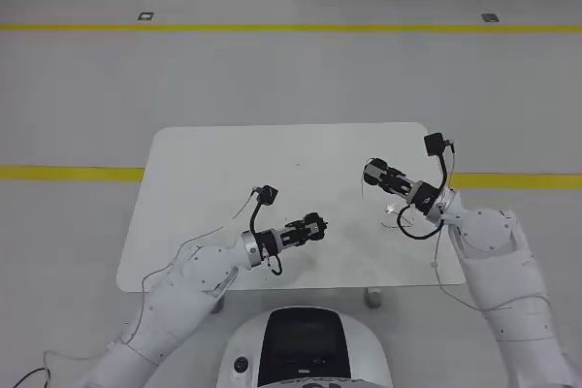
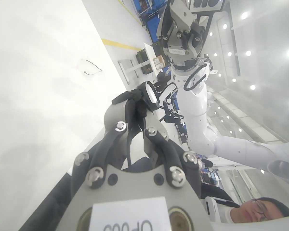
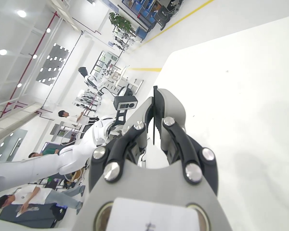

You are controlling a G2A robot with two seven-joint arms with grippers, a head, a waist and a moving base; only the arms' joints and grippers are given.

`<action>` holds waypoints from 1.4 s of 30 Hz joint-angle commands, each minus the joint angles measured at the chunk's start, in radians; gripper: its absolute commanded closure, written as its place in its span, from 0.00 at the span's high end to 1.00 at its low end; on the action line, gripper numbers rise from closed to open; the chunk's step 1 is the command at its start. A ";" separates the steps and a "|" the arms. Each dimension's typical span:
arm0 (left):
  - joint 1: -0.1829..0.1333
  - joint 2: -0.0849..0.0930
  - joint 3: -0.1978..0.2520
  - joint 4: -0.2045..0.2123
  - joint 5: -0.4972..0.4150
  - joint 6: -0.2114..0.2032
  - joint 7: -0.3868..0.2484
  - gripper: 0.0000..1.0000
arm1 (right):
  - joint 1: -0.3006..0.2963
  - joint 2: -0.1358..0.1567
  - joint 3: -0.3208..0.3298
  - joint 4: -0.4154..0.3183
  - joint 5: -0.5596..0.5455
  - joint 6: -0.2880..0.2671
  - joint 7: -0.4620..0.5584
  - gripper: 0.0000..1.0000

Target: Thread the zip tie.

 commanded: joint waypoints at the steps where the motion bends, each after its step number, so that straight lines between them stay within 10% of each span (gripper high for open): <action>1: 0.000 0.000 0.000 0.000 0.000 0.000 0.000 0.00 | 0.000 0.000 0.000 0.000 0.000 0.000 0.001 0.00; 11: 0.014 -0.001 0.012 -0.021 -0.044 0.012 -0.016 0.00 | -0.006 0.001 -0.013 -0.010 -0.053 0.000 -0.040 0.00; 20: 0.047 0.018 -0.018 -0.064 -0.324 0.159 -0.260 0.00 | -0.049 0.025 -0.039 -0.097 -0.132 0.000 -0.096 0.00; 32: 0.024 0.020 -0.014 -0.043 -0.283 0.162 -0.217 0.00 | -0.053 0.051 -0.063 -0.106 -0.090 0.000 -0.106 0.00; 42: -0.054 0.001 0.031 -0.009 -0.586 0.427 -0.305 0.00 | -0.074 0.055 -0.094 -0.161 -0.119 0.000 -0.132 0.00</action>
